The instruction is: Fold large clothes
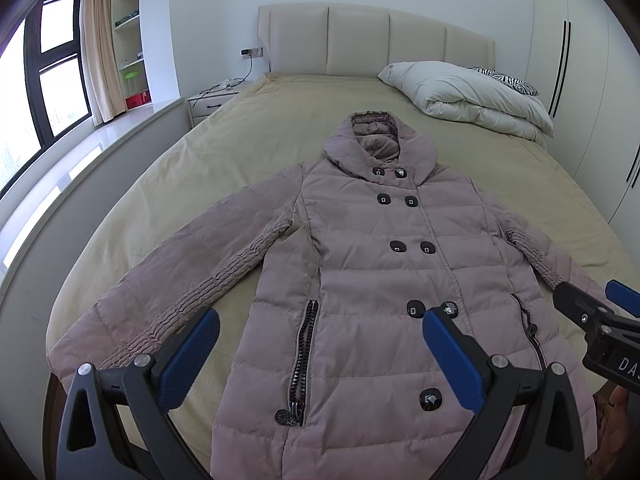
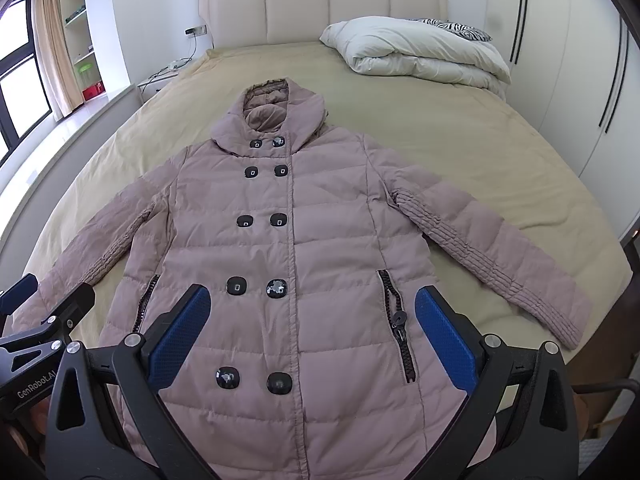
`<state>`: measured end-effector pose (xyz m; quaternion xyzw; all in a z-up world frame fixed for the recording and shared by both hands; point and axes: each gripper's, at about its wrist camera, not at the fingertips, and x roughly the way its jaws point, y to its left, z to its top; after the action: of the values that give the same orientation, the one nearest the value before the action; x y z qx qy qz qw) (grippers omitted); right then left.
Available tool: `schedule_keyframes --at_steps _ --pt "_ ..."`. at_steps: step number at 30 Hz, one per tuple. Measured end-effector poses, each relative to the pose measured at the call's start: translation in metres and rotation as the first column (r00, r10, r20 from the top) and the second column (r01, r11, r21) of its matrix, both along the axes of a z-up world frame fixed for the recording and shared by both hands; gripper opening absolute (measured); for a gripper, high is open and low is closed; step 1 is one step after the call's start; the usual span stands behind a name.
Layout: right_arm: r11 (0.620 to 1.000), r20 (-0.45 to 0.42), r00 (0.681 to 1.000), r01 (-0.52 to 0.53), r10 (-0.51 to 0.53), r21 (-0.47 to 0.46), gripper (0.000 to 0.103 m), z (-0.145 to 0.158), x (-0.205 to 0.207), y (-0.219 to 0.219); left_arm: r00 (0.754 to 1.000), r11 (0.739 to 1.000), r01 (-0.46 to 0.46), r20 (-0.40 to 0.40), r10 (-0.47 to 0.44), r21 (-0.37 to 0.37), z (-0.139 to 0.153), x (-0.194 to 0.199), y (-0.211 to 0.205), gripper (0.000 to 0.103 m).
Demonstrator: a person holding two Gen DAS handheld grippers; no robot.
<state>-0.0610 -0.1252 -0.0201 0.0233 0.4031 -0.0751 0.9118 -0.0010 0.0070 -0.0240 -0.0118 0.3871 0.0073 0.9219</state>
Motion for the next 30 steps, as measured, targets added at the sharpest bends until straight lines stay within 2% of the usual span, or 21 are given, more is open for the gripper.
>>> schedule_keyframes --at_steps 23,30 --pt "1.000 -0.005 1.000 0.001 0.000 0.001 0.103 -0.001 0.001 0.001 1.000 1.000 0.001 -0.003 -0.001 0.000 0.000 0.000 0.000 0.103" --pt "1.000 -0.008 1.000 0.000 0.000 0.000 0.103 -0.010 -0.001 0.006 1.000 1.000 0.001 -0.003 -0.001 0.001 -0.005 -0.002 0.002 0.103"
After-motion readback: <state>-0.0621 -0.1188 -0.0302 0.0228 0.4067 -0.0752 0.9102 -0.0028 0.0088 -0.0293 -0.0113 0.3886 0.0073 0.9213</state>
